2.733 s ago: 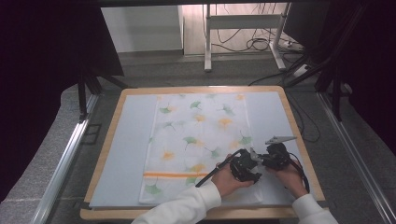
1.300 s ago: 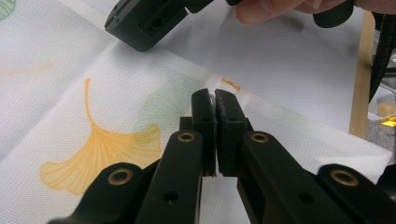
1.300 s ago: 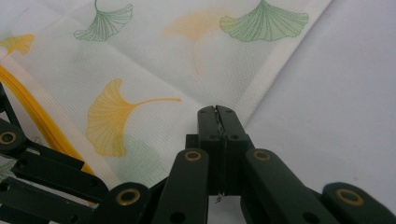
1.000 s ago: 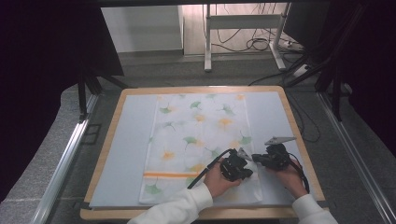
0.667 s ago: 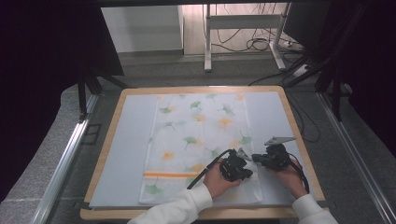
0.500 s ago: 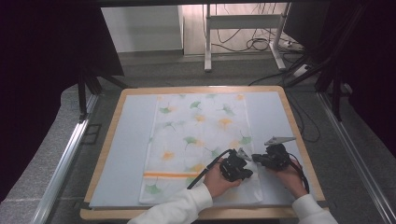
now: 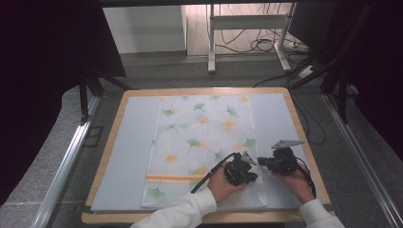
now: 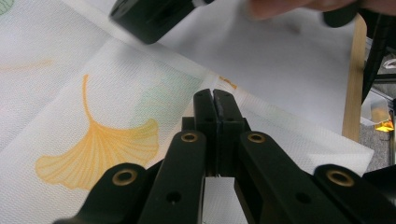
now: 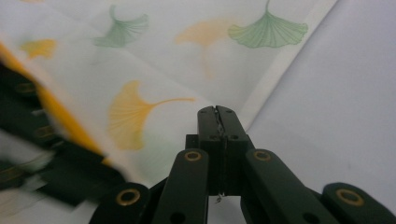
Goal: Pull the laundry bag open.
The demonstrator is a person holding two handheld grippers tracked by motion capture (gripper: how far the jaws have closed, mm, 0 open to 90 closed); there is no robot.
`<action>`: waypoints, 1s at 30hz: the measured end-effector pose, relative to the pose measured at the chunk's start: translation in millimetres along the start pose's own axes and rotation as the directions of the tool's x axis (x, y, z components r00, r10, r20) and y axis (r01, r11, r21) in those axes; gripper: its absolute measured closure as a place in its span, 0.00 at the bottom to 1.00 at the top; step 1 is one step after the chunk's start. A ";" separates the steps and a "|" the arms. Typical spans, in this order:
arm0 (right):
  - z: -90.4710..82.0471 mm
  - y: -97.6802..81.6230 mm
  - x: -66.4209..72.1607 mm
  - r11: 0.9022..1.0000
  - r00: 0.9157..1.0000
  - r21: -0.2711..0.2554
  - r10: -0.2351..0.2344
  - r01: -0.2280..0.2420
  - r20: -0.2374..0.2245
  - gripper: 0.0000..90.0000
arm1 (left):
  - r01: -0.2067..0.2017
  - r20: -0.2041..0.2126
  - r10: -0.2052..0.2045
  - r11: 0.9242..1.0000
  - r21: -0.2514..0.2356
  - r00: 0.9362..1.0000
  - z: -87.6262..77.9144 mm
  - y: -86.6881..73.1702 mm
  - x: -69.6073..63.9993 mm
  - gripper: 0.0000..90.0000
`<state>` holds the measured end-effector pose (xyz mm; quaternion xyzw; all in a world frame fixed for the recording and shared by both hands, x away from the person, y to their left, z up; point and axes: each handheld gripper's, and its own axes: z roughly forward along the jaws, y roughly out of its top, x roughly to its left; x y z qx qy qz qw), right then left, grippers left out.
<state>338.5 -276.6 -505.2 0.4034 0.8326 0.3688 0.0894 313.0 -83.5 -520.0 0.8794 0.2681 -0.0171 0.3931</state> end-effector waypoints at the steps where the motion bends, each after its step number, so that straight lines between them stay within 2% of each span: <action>1: -4.6 -1.4 2.7 1.000 1.000 -0.002 0.002 -0.002 0.001 0.99 | 0.001 0.000 -0.001 1.000 -0.001 1.000 0.1 -0.2 0.0 1.00; 3: -16.1 -7.2 11.7 1.000 1.000 -0.003 0.015 -0.015 -0.001 0.99 | -0.001 -0.002 0.001 1.000 -0.004 1.000 0.3 -0.3 -0.1 1.00; 5: -20.6 -13.4 19.9 1.000 1.000 0.015 0.016 -0.015 -0.012 0.99 | 0.002 -0.003 -0.002 1.000 -0.006 1.000 0.4 -0.2 0.0 1.00; 8: -19.1 -20.3 31.5 0.998 1.000 0.054 0.010 -0.009 -0.017 0.99 | 0.003 -0.006 -0.003 1.000 -0.005 1.000 0.3 0.0 0.1 1.00; 10: -15.4 -22.9 35.3 0.996 1.000 0.083 0.015 -0.016 0.012 0.99 | 0.007 -0.009 -0.007 1.000 -0.006 1.000 0.4 -0.1 -0.3 1.00; 11: -12.9 -24.2 34.2 0.995 1.000 0.101 0.021 -0.023 0.022 0.99 | 0.007 -0.010 -0.007 1.000 -0.007 1.000 0.4 -0.2 -0.5 1.00; 13: -11.3 -25.5 29.7 0.993 0.997 0.091 0.074 -0.073 -0.007 0.99 | 0.008 -0.011 -0.008 1.000 -0.007 1.000 0.4 -0.7 -1.0 1.00; 19: -7.6 -26.9 32.0 0.990 0.996 0.108 0.089 -0.087 -0.007 1.00 | 0.014 -0.018 -0.014 1.000 0.000 1.000 -0.6 -3.2 -0.6 1.00; 27: -7.9 -29.9 30.6 0.990 0.994 0.092 0.106 -0.104 -0.016 1.00 | 0.024 -0.020 -0.024 1.000 -0.010 1.000 -0.8 -4.8 -0.1 1.00; 30: -8.3 -31.3 29.8 0.990 0.993 0.085 0.112 -0.110 -0.019 1.00 | 0.039 -0.011 -0.039 0.999 -0.013 0.999 -1.1 -6.6 0.8 1.00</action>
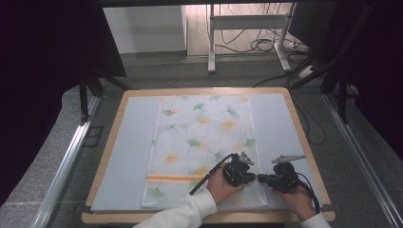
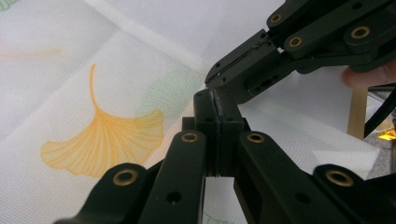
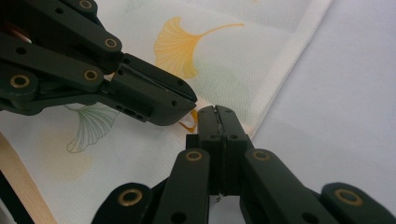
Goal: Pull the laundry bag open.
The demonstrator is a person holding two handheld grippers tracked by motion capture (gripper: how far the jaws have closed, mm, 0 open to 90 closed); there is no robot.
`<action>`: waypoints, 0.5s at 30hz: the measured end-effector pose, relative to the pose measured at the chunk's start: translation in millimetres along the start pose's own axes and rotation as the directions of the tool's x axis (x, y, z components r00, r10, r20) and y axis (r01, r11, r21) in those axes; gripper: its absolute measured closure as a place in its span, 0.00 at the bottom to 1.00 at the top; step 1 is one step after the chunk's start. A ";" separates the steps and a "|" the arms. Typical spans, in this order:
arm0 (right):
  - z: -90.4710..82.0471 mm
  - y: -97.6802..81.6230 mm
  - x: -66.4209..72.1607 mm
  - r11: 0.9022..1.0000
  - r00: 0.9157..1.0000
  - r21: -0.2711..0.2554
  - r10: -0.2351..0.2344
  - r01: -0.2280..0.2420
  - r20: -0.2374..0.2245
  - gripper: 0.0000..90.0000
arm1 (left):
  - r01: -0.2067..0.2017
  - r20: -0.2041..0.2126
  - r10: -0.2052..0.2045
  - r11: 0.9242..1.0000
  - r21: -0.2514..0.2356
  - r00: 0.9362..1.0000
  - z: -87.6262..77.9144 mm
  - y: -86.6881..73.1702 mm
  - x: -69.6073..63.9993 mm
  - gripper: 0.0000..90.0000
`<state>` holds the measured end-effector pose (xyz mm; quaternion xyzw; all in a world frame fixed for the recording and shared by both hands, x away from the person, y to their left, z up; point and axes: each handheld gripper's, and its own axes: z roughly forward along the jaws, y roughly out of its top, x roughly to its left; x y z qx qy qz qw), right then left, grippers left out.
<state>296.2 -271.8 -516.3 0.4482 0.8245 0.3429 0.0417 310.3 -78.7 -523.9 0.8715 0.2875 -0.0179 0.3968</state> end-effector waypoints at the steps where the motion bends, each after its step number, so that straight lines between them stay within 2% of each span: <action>1: -0.3 -0.4 -0.3 1.000 1.000 -0.001 0.002 -0.002 -0.001 1.00 | 0.005 0.002 -0.005 1.000 -0.001 1.000 0.0 -0.6 0.2 1.00; 6: -0.5 -1.2 -0.3 1.000 1.000 -0.003 -0.002 0.002 0.000 1.00 | 0.013 -0.003 -0.013 1.000 -0.006 1.000 -0.1 -3.4 -0.6 1.00; 10: -0.5 -1.1 0.0 1.000 1.000 -0.001 -0.007 0.007 0.003 1.00 | 0.038 0.017 -0.038 0.999 -0.016 0.999 -2.9 -7.6 3.6 1.00; 13: -0.3 -1.1 0.3 1.000 1.000 -0.003 -0.012 0.012 0.004 1.00 | 0.040 0.018 -0.040 0.999 -0.020 0.999 -3.4 -7.7 4.5 1.00; 15: -0.3 -1.1 0.5 1.000 1.000 -0.003 -0.014 0.014 0.005 1.00 | 0.046 0.033 -0.045 0.999 -0.018 0.998 -3.2 -7.6 6.3 1.00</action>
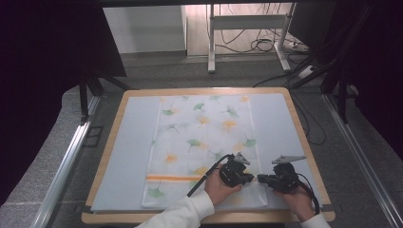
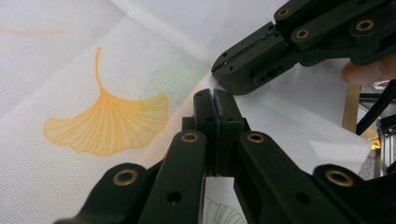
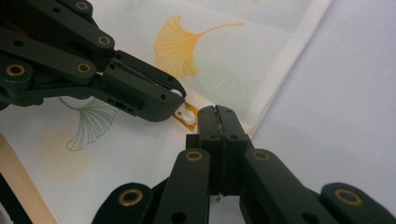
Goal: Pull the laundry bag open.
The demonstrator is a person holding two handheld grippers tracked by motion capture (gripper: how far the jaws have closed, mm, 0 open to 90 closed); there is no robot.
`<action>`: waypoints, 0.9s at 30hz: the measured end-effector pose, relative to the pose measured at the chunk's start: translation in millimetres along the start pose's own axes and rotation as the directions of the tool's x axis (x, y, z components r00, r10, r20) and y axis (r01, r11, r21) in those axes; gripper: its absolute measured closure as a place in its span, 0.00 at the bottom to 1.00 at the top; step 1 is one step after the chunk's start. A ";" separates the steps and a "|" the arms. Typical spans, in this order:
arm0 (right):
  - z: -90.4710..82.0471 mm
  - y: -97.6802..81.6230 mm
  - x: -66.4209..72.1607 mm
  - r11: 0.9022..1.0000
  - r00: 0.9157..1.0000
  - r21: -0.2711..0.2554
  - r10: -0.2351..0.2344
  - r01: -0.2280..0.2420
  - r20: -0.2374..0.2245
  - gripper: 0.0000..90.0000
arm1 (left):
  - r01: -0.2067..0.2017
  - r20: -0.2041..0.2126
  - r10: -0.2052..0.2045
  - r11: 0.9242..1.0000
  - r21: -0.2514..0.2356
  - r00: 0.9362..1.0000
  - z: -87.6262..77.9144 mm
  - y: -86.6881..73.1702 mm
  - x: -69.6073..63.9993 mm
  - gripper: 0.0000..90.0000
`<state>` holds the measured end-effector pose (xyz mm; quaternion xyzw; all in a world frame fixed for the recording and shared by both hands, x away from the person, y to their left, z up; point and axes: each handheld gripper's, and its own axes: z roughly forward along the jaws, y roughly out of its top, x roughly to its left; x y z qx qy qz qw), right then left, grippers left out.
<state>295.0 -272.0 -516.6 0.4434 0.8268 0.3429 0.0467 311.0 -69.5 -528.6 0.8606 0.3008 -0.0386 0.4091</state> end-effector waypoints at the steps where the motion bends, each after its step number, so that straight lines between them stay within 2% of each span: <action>1: 0.0 0.0 0.0 1.000 1.000 0.000 -0.001 0.001 0.000 1.00 | 0.007 0.010 -0.007 1.000 -0.001 1.000 0.0 0.0 1.6 1.00; 8: -0.3 -0.1 -1.3 1.000 1.000 0.000 -0.002 0.002 -0.008 1.00 | -0.006 0.017 0.006 1.000 0.009 1.000 1.1 -0.2 -0.4 1.00; 14: -0.3 -0.2 -1.2 1.000 1.000 -0.001 -0.007 0.007 -0.009 1.00 | -0.007 0.023 0.007 1.000 -0.003 1.000 0.6 -0.2 0.5 1.00; 19: -0.4 -0.3 -1.4 1.000 1.000 -0.003 -0.011 0.011 -0.011 1.00 | -0.006 0.041 0.006 1.000 0.003 0.999 -0.1 0.9 2.8 0.99; 23: -0.2 -0.4 -0.9 1.000 1.000 -0.006 -0.013 0.013 -0.008 1.00 | -0.019 0.049 0.018 1.000 0.015 0.999 -0.8 2.9 3.0 0.92; 27: -0.2 -0.4 -0.9 1.000 1.000 -0.006 -0.014 0.014 -0.009 1.00 | -0.029 0.035 0.028 0.999 0.019 0.999 -3.1 4.8 3.8 0.81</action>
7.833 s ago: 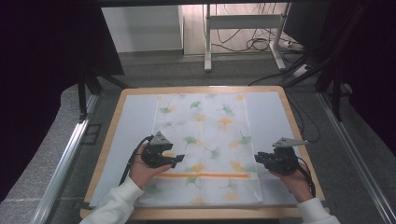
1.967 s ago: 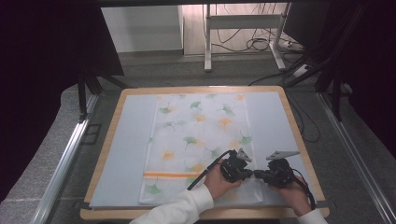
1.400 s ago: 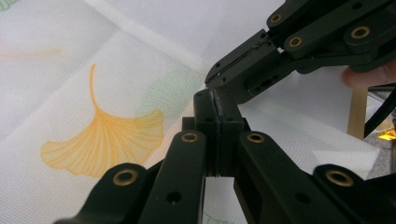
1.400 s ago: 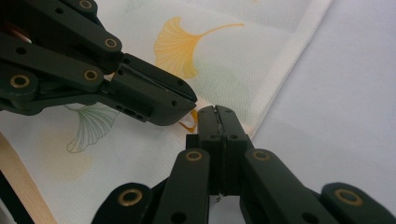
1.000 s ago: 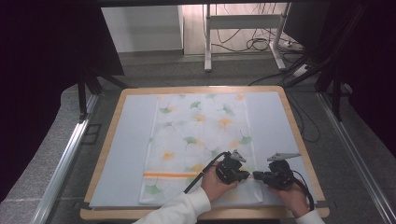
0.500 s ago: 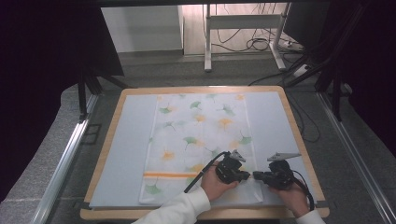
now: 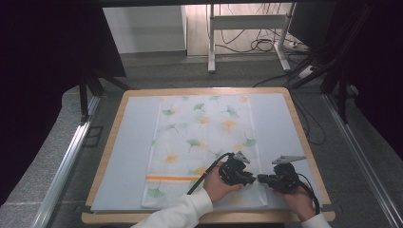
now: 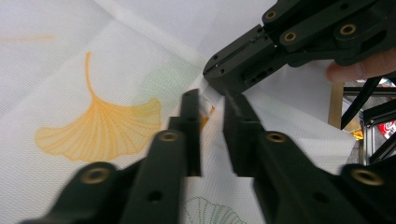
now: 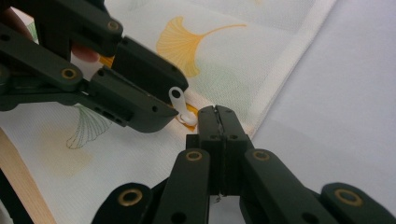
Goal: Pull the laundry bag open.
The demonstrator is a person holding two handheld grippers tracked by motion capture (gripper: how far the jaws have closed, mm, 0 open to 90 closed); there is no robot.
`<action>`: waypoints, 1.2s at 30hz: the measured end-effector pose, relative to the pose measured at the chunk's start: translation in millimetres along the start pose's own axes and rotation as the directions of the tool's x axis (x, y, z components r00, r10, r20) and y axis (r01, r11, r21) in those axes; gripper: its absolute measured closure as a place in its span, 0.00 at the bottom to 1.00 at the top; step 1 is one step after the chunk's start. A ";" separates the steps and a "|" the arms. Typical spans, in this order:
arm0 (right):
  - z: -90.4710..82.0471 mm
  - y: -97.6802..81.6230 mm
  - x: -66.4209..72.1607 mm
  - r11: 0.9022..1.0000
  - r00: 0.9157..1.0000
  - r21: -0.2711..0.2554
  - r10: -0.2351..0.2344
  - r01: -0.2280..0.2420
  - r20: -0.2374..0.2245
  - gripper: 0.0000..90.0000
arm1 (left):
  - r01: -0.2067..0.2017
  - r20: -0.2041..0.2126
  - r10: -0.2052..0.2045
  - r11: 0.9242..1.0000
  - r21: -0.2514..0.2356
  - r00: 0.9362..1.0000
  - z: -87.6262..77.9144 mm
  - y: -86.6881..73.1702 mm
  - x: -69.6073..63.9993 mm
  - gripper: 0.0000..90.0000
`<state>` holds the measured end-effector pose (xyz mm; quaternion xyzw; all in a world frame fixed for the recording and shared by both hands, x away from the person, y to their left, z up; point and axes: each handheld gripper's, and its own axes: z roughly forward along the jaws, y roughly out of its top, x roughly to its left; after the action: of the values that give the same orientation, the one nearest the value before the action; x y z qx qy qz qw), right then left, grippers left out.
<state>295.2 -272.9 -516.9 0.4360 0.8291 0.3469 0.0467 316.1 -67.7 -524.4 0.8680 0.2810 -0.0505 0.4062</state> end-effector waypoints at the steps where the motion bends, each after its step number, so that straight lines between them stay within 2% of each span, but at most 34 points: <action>1: 0.0 0.0 0.1 1.000 1.000 0.000 0.000 0.000 0.000 1.00 | -0.006 -0.004 0.006 1.000 0.005 1.000 0.0 0.4 0.3 0.79; 3: 0.0 0.0 0.2 1.000 1.000 0.001 0.001 -0.001 0.000 1.00 | -0.019 0.003 0.019 1.000 0.013 1.000 0.8 1.6 1.0 0.74; 7: -0.1 0.0 0.1 1.000 1.000 0.000 0.001 -0.001 0.000 1.00 | -0.050 0.003 0.050 0.998 0.030 0.999 2.8 4.9 1.0 0.73; 10: -0.2 0.0 0.0 1.000 1.000 0.000 0.000 0.000 -0.001 1.00 | -0.080 -0.018 0.081 0.996 0.041 0.997 4.9 5.4 -0.5 0.75; 13: -0.5 -0.1 -0.4 1.000 1.000 0.002 -0.001 0.001 -0.004 1.00 | -0.098 -0.060 0.101 0.994 0.045 0.993 4.5 3.9 -3.5 0.82; 15: -0.5 -0.1 -0.7 1.000 1.000 0.002 0.001 -0.001 -0.004 1.00 | -0.122 -0.094 0.126 0.991 0.046 0.988 4.6 2.5 -7.9 0.87; 16: -0.4 -0.2 -0.7 1.000 1.000 0.000 0.002 -0.002 -0.004 1.00 | -0.141 -0.117 0.146 0.989 0.048 0.982 4.6 1.6 -11.4 0.89; 18: -0.4 -0.2 -0.8 1.000 1.000 0.000 0.002 -0.002 -0.004 1.00 | -0.173 -0.139 0.179 0.983 0.057 0.974 4.6 1.5 -14.4 0.91; 20: -0.5 0.0 -0.7 1.000 1.000 0.003 0.001 -0.001 -0.004 1.00 | -0.178 -0.134 0.184 0.983 0.054 0.974 5.2 2.0 -15.4 0.92; 24: -0.3 -0.2 -0.8 1.000 1.000 0.000 0.002 -0.002 -0.004 1.00 | -0.224 -0.138 0.232 0.972 0.070 0.963 5.2 3.2 -18.5 0.96; 26: -0.4 -0.1 -1.2 1.000 1.000 0.001 0.000 0.000 -0.006 1.00 | -0.226 -0.128 0.234 0.971 0.076 0.964 4.4 3.8 -17.7 0.97; 28: -0.4 -0.1 -1.2 1.000 1.000 0.000 0.001 -0.001 -0.006 1.00 | -0.217 -0.109 0.224 0.973 0.072 0.968 3.6 3.9 -15.8 0.98; 29: -0.4 -0.2 -1.2 1.000 1.000 0.000 0.001 -0.001 -0.006 1.00 | -0.206 -0.073 0.210 0.977 0.064 0.975 2.8 3.8 -14.6 0.98; 30: -0.5 -0.2 -1.2 1.000 1.000 -0.001 0.002 -0.002 -0.006 1.00 | -0.203 -0.071 0.207 0.977 0.070 0.976 3.0 3.4 -14.7 1.00; 32: -0.4 -0.4 -1.7 1.000 1.000 -0.003 0.004 -0.004 -0.006 1.00 | -0.211 -0.076 0.217 0.974 0.078 0.973 4.6 2.1 -15.6 1.00; 36: -0.6 -0.4 -2.0 1.000 1.000 -0.003 0.005 -0.005 -0.009 1.00 | -0.208 -0.069 0.213 0.975 0.076 0.975 4.6 2.0 -14.2 1.00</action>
<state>296.0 -274.9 -517.2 0.4365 0.8277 0.3499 0.0429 306.0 -78.4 -521.6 0.9075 0.2009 0.0166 0.3685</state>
